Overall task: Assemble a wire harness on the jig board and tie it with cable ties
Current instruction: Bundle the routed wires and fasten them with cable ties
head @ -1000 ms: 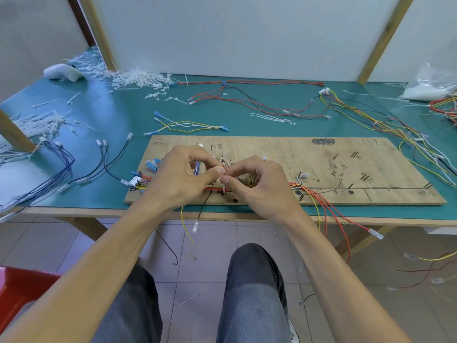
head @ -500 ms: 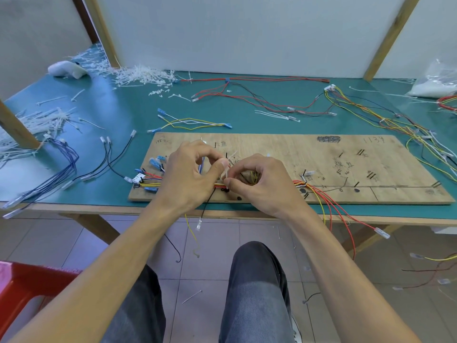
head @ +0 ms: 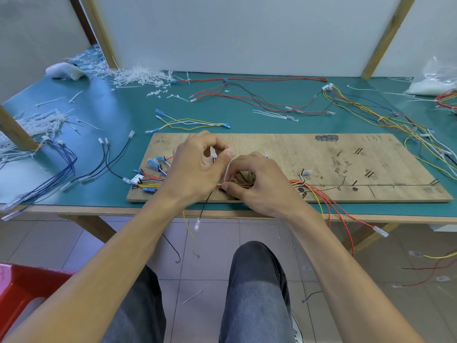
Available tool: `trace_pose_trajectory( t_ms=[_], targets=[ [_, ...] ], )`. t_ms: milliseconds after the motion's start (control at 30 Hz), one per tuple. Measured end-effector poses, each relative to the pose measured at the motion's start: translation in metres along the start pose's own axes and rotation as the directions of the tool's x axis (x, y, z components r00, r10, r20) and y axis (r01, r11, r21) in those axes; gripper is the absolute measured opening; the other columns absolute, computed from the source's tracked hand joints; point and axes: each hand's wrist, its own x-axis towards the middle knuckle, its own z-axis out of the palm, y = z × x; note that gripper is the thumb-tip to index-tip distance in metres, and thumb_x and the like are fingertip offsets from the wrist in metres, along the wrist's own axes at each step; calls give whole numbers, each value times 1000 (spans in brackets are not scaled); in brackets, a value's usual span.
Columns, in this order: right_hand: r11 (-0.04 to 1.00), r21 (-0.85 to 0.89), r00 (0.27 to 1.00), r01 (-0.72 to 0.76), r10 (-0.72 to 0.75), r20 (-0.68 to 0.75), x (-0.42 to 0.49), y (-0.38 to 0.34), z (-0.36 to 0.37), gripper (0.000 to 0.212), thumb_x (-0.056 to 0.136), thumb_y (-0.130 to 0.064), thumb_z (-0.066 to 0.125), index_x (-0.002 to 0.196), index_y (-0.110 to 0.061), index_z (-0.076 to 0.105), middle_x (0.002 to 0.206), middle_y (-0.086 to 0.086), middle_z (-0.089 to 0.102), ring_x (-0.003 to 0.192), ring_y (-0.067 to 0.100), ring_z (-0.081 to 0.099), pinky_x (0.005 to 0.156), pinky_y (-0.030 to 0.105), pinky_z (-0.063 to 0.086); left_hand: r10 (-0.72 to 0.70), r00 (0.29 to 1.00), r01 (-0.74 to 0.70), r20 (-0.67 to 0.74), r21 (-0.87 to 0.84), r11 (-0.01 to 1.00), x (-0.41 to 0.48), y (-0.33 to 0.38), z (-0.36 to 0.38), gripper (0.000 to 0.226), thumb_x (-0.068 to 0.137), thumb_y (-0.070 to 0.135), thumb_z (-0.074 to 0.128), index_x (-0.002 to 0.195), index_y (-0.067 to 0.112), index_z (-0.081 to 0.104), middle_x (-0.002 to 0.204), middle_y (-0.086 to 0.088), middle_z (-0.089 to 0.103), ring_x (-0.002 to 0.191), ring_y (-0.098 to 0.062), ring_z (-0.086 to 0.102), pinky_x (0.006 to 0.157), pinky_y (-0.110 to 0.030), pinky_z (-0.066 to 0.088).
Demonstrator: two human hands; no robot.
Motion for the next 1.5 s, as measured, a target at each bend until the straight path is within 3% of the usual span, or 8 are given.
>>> trace_pose_trajectory(
  t_ms=[233, 433, 567, 667, 767, 1133, 1333, 1500],
  targets=[
    [995, -88, 998, 56, -55, 14, 3, 0, 2, 6, 90, -28, 78, 90, -22, 78, 107, -16, 70, 101, 18, 50, 88, 36, 42, 8, 998, -8, -59, -12, 1000, 1, -4, 1, 14, 93, 29, 62, 89, 19, 70, 86, 5, 65, 85, -21, 54, 83, -46, 48],
    [988, -86, 990, 130, -134, -39, 4, 3, 2, 5, 87, -21, 80, 84, -20, 85, 99, -18, 74, 101, 9, 48, 88, 11, 32, 33, 995, -32, -97, 8, 999, 0, -5, 7, 10, 100, 17, 66, 91, 12, 68, 89, 4, 64, 87, -24, 55, 87, -53, 47],
    [992, -84, 994, 94, -98, -48, 0, 4, 3, 4, 89, -28, 81, 88, -25, 85, 97, -26, 70, 108, 18, 48, 91, 28, 40, 26, 1000, -26, 8, 39, 999, -1, 3, 4, 9, 102, 28, 64, 94, 25, 65, 95, 14, 63, 97, -18, 54, 97, -56, 43],
    [993, -71, 992, 90, -96, -84, -4, 5, 3, 6, 89, -29, 82, 92, -24, 84, 101, -23, 73, 109, 18, 46, 90, 21, 38, -18, 991, 2, 136, 115, 993, 1, 7, -6, 17, 99, 44, 54, 100, 29, 61, 104, 17, 67, 108, -15, 58, 104, -59, 40],
    [995, -49, 989, 83, -88, -120, -7, 5, 2, 7, 88, -29, 83, 94, -25, 85, 100, -22, 75, 108, 17, 46, 89, 15, 34, 9, 980, -28, 198, 95, 995, -2, 3, -11, 8, 98, 26, 65, 104, 27, 60, 101, 12, 71, 105, -13, 62, 103, -58, 43],
    [998, 14, 982, 68, -65, -178, -9, 6, 6, 14, 87, -35, 86, 95, -25, 84, 101, -19, 75, 113, 16, 50, 94, 25, 43, 16, 991, -40, 133, 182, 982, -6, -6, -21, 13, 87, 22, 81, 92, 29, 71, 79, 14, 68, 87, -9, 64, 90, -45, 51],
    [997, -30, 984, 72, -76, -164, -7, 5, 8, 10, 89, -32, 84, 94, -23, 85, 101, -18, 75, 110, 19, 50, 94, 30, 43, 17, 996, -42, 88, 297, 954, -11, -8, -11, 32, 81, 23, 82, 106, 34, 64, 87, 16, 69, 99, -8, 62, 101, -53, 43],
    [991, -77, 984, 111, -120, -130, -5, 4, 9, 8, 91, -28, 82, 95, -22, 85, 102, -17, 75, 109, 22, 46, 93, 33, 39, -7, 999, -8, 39, 367, 930, -13, -16, -6, 46, 80, 30, 81, 117, 41, 55, 78, 26, 68, 110, -2, 52, 92, -38, 27]
  ],
)
